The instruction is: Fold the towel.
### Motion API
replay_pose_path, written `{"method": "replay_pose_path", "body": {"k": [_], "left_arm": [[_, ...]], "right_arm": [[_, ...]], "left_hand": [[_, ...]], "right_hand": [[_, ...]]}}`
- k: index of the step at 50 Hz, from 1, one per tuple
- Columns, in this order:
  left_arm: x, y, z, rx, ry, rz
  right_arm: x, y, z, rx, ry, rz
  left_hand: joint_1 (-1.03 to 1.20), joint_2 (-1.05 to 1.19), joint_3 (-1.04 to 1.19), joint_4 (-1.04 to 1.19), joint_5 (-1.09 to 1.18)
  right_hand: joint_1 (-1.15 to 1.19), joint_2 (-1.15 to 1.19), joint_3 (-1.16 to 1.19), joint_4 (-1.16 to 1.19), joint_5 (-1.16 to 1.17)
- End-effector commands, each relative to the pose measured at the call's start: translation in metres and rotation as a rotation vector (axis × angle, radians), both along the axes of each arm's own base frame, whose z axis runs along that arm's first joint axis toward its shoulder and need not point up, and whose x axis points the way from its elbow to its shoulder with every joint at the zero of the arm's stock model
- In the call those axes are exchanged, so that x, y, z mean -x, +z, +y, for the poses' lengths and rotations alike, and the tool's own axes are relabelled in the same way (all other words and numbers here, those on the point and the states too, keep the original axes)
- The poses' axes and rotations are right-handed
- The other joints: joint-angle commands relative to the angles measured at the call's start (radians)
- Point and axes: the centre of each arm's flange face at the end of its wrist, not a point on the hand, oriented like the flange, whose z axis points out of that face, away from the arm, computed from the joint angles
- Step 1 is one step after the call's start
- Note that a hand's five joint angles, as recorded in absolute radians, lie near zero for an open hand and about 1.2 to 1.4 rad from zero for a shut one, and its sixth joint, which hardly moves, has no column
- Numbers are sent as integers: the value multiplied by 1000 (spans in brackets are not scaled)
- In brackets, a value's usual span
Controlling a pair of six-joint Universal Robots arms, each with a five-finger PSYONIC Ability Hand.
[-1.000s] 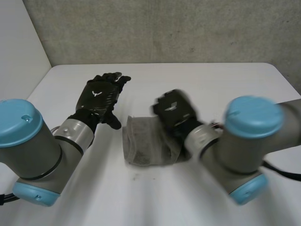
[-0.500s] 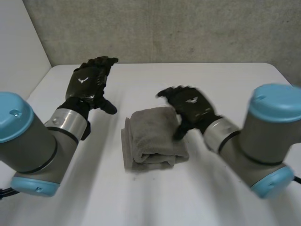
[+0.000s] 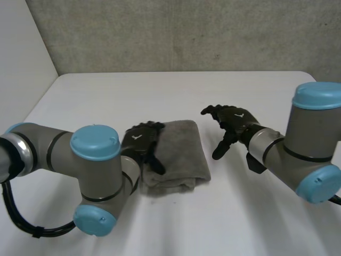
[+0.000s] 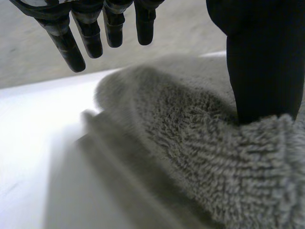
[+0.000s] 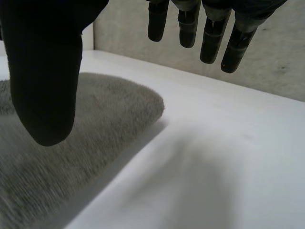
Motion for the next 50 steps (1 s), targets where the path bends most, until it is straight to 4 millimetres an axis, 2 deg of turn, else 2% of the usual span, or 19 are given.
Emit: {"method": "replay_pose_path", "body": {"k": [1,9,16,18,19,20,21,22,23,24,25,26,27,28,29,33,37,40,50], "left_arm": [[-23,-1,-4,-21,97,-42],[-29,-9,5,-48,96,-66],[-29,-5,6,-39,91,-78],[-29,18,5,10,92,-41],[-29,18,5,10,92,-41],[-28,35,5,48,91,-12],[-28,35,5,48,91,-12],[-28,56,4,92,94,19],[-29,79,4,140,96,53],[-29,79,4,140,96,54],[-33,102,3,187,106,90],[-38,130,2,242,121,130],[-38,131,2,242,121,130],[-45,154,3,283,136,157],[-53,176,6,314,150,176],[-73,210,9,345,194,187],[-99,231,12,309,257,146],[-107,233,16,254,271,103],[-106,231,35,200,241,72]], "right_arm": [[-37,-22,15,-12,121,95],[-45,-48,19,-50,150,150],[-46,-33,15,6,116,163],[-45,-19,13,40,102,150],[-43,-3,12,75,93,132],[-41,17,12,118,84,110],[-41,18,12,118,84,109],[-40,38,14,159,77,82],[-40,38,14,159,77,82],[-37,61,17,207,68,49],[-33,84,20,260,47,19],[-33,84,20,261,47,19],[-23,106,20,311,-6,-3],[-9,127,17,361,-89,-17],[-9,127,17,362,-90,-17],[24,170,19,459,-288,-30],[35,178,24,472,-334,-14],[41,171,27,432,-330,29],[37,166,34,377,-247,59]], "left_hand": [[1,16,13,14,-22],[1,16,13,14,-22],[-6,10,6,8,-28],[-6,10,6,8,-28],[-6,10,6,8,-28],[-6,10,6,8,-28],[-6,10,6,8,-28],[-6,10,6,8,-28],[-6,10,6,8,-28],[-6,10,6,8,-28],[-6,10,6,8,-28],[-6,10,6,8,-28],[-6,10,6,8,-28],[-6,10,6,8,-28],[-6,10,6,8,-28],[-6,10,6,8,-28],[-6,10,6,8,-28],[-6,10,6,8,-28],[-6,10,6,8,-28]], "right_hand": [[-33,-56,-41,-61,-69],[-33,-56,-41,-61,-69],[-33,-56,-41,-61,-69],[-33,-56,-41,-61,-69],[-33,-56,-41,-61,-69],[-33,-56,-41,-61,-69],[-33,-56,-41,-61,-69],[-33,-56,-41,-61,-69],[-33,-56,-41,-61,-69],[-33,-56,-41,-61,-69],[-33,-56,-41,-61,-69],[-33,-56,-41,-61,-69],[-33,-56,-41,-61,-69],[-33,-56,-41,-61,-69],[-33,-56,-41,-61,-69],[-33,-56,-41,-61,-69],[-33,-56,-41,-61,-69],[-33,-56,-41,-61,-69],[-33,-56,-41,-61,-69]]}}
